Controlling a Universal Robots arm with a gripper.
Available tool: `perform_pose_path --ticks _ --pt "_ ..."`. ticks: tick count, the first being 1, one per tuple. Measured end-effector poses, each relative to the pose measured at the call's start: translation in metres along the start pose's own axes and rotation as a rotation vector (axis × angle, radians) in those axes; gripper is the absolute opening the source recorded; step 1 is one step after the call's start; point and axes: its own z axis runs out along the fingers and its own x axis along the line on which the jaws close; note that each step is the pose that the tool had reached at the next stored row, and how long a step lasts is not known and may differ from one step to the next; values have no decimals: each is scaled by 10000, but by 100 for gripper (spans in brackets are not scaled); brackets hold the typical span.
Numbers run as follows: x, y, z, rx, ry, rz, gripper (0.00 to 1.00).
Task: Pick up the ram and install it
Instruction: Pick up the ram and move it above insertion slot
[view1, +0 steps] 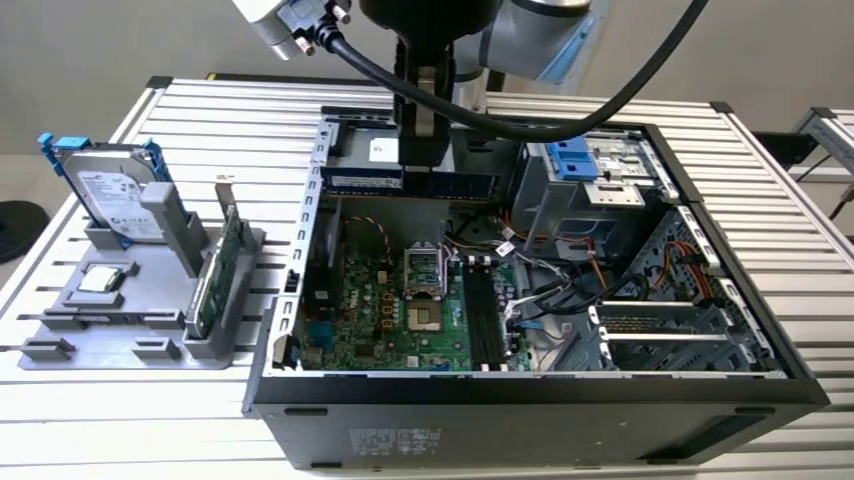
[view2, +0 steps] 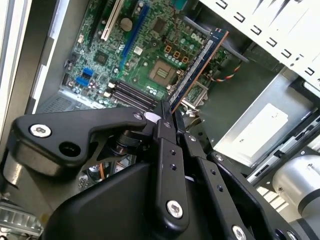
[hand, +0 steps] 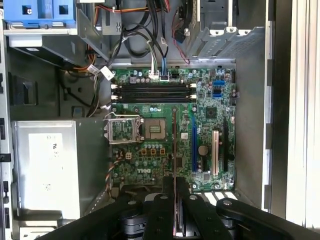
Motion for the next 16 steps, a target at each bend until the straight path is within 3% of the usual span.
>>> perform_pose_path --ticks 3,16 --pt "3 82 1 0 1 0 0" --pt "15 299 2 0 1 -14 0"
